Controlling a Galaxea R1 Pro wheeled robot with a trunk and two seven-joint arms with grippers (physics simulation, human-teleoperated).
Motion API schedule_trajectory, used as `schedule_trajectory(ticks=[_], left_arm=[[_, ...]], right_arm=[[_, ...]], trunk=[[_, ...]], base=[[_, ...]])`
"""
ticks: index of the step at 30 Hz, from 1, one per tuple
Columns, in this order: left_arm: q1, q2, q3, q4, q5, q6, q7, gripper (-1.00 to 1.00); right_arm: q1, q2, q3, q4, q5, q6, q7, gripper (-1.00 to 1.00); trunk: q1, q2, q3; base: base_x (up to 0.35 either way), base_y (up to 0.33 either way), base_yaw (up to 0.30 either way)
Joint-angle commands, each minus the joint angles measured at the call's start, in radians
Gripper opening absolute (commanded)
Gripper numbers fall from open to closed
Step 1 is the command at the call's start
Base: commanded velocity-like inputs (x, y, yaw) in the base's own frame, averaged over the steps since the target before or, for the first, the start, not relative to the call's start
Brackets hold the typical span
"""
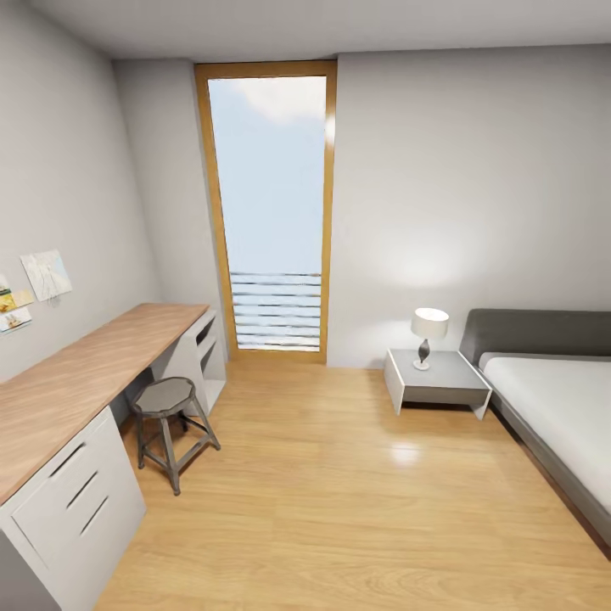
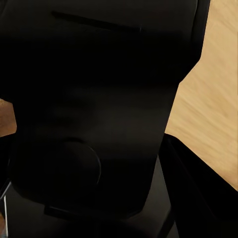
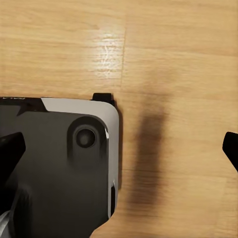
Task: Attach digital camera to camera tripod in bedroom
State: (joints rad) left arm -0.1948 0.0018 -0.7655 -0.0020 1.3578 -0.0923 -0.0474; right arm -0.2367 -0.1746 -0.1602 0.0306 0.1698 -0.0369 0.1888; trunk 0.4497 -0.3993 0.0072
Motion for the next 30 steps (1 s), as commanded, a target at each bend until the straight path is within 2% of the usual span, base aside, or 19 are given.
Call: schedule_trajectory(ticks=[1,13,23,30], left_arm=[[0.0,0.0,-0.007,0.0,0.01,-0.001,-0.002,-1.0],[0.0,0.001,-0.006,0.0,0.009,0.004,0.012,-1.0],[0.0,0.001,-0.006,0.0,0.008,0.005,0.012,-1.0],[0.0,0.003,-0.005,0.0,0.009,0.003,0.014,-1.0]], right_arm=[[-0.001,-0.001,-0.009,0.003,0.01,-0.004,0.002,1.0],[-0.001,0.003,-0.009,0.003,0.01,-0.003,0.004,1.0],[-0.001,0.009,-0.009,0.003,0.01,-0.003,0.004,1.0],[-0.001,0.011,-0.009,0.003,0.01,-0.002,0.003,1.0]], trunk=[[0.0,-0.001,0.0],[0.0,-0.001,0.0],[0.0,-0.001,0.0],[0.0,-0.001,0.0]], base=[[0.0,0.0,0.0],[0.073,-0.045,0.0],[0.211,-0.185,0.0],[0.089,-0.263,0.04]])
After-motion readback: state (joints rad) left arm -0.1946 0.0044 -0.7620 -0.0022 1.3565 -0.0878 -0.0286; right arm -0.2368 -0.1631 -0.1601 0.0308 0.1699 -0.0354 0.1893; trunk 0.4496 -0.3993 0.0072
